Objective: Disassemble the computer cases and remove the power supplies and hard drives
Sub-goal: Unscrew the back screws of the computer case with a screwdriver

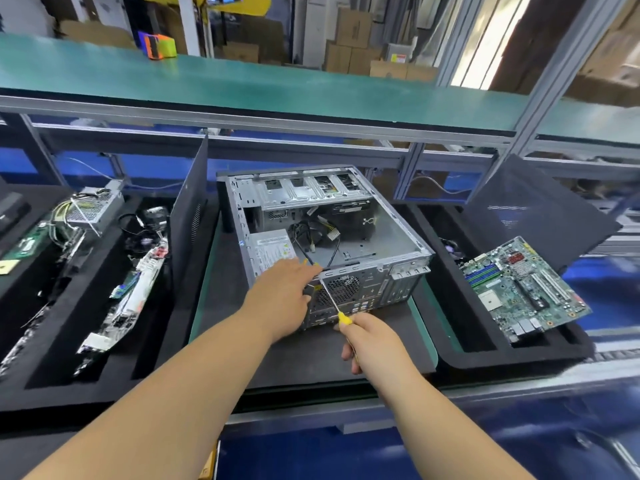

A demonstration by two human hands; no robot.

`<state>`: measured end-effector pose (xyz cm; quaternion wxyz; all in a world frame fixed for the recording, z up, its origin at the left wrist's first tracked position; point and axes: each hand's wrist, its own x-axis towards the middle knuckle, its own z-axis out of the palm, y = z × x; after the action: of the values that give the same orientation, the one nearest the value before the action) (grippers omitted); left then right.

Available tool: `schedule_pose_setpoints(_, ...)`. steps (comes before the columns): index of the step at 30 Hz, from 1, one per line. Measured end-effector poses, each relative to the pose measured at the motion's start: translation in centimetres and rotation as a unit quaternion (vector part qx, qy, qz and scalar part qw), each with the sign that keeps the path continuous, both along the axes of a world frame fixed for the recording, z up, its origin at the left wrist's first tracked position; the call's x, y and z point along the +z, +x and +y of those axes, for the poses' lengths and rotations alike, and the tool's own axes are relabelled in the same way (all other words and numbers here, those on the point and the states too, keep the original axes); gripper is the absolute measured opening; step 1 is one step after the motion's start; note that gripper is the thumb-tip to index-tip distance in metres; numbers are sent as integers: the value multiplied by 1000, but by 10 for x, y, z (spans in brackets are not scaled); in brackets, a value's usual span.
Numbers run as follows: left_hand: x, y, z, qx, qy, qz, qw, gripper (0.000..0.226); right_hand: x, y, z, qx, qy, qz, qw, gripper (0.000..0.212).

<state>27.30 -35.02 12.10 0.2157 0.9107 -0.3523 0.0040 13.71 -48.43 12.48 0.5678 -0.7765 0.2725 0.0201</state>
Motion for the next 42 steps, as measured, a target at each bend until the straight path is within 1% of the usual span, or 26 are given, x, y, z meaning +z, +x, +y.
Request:
schedule_pose_setpoints(2, 2, 4, 0, -1, -13, 6, 1000, 54, -2, 0, 1, -8, -5, -5, 1000, 16)
schedule_pose_setpoints(8, 8, 17, -2, -24, -4, 17, 1000, 43, -5, -2, 1, -13, -14, 7, 1000, 22)
schedule_pose_setpoints(17, 1, 18, -4, 11, -51, 29, 998, 31, -5, 1, 0, -29, -8, 4, 1000, 24)
schedule_pose_setpoints(20, -1, 17, -4, 23, -57, 24, 998, 30, -2, 1, -1, -37, -6, 3, 999, 23)
schedule_pose_setpoints(28, -2, 16, -6, 39, -66, 28, 997, 30, 3, 2, 2, -48, 42, 13, 998, 16)
schedule_pose_setpoints(34, -2, 16, -5, 38, -66, 33, 997, 31, 7, 3, 3, -51, 48, 3, 998, 15)
schedule_pose_setpoints(38, -3, 16, -4, 40, -70, 34, 996, 31, 8, 6, 4, -57, 48, 18, 997, 16)
schedule_pose_setpoints(42, -3, 16, -5, 35, -70, 33, 996, 30, 8, 4, 4, -60, 53, 14, 997, 16)
